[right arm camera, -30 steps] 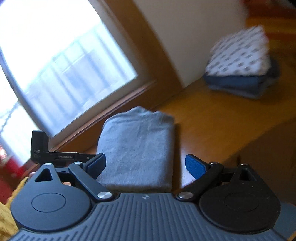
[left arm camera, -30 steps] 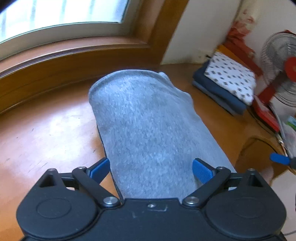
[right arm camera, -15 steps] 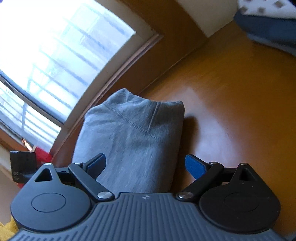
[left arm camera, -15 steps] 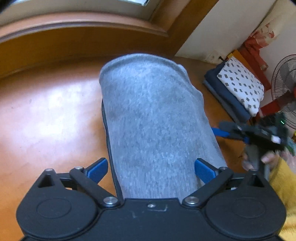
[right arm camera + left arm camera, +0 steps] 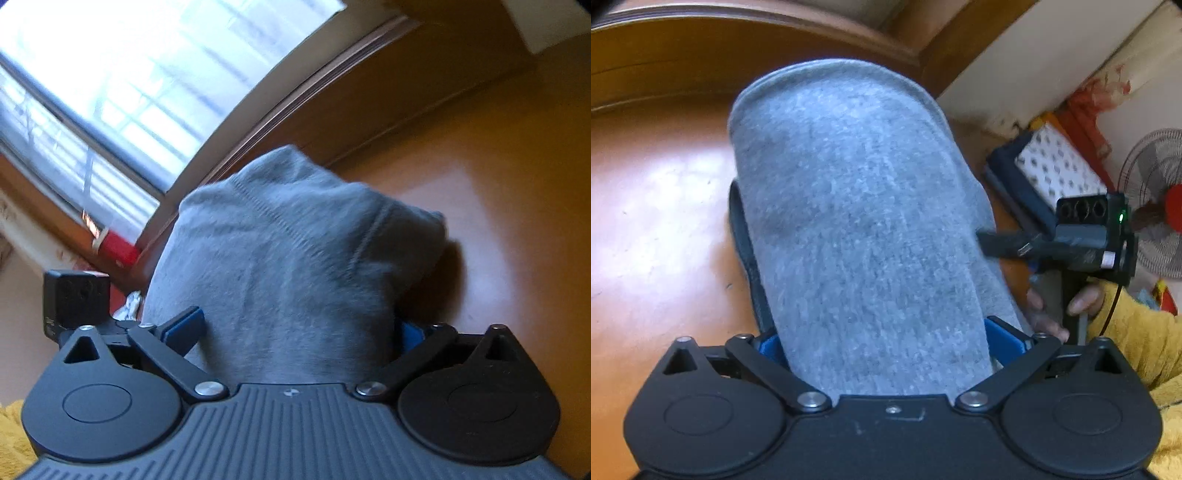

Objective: Fold clothes
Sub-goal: 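Grasp the grey bundle with the left gripper and carry it toward the clothes stack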

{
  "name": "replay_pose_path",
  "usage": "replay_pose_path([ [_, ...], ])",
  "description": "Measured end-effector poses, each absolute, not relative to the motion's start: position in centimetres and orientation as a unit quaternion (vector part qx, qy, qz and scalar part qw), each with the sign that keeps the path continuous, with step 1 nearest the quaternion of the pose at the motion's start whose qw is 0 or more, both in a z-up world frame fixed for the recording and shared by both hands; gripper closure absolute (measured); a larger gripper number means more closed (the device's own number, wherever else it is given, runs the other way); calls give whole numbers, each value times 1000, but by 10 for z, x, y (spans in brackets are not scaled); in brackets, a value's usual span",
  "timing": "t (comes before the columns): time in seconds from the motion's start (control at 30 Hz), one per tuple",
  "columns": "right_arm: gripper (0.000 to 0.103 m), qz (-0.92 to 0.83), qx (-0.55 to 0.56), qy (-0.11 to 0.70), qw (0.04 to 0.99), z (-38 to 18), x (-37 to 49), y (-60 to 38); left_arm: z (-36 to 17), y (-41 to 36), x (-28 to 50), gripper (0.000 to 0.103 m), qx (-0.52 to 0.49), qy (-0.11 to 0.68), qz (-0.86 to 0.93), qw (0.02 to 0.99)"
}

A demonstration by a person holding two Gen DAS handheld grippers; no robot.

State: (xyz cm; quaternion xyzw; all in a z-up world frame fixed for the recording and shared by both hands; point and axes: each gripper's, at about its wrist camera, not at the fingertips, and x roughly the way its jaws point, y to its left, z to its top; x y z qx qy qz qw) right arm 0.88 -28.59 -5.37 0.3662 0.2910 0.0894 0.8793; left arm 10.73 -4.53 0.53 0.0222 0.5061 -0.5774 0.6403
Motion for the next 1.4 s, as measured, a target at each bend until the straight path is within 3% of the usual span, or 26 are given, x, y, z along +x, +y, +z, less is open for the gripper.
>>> replay_pose_path([
  [0.03,27,96,357,294,882,-53,12,-283,6,-43,106,3,12,501,-581,642],
  [0.13,40,106,368,277,881,-51,9,-280,13,-33,104,11,-28,491,-591,640],
  [0.43,44,77,363,226,901,-2,-28,-292,62,-48,73,13,-43,434,-648,624],
  [0.8,44,-8,223,168,960,158,-112,-368,175,-174,14,13,-64,339,-735,583],
  [0.97,44,-43,139,201,969,246,-156,-443,210,-270,-33,13,-106,320,-744,577],
  [1.1,40,-52,91,264,959,277,-171,-512,197,-335,-73,13,-115,348,-723,586],
  [1.2,37,-51,105,308,944,257,-174,-563,160,-373,-93,13,-100,393,-694,595],
  [1.3,35,-72,131,340,928,199,-171,-608,112,-402,-100,14,-68,455,-651,603],
  [1.37,22,-92,149,345,922,163,-170,-628,97,-403,-100,13,-66,467,-642,604],
  [1.4,11,-97,160,335,923,150,-172,-635,90,-404,-100,13,-65,473,-637,604],
])
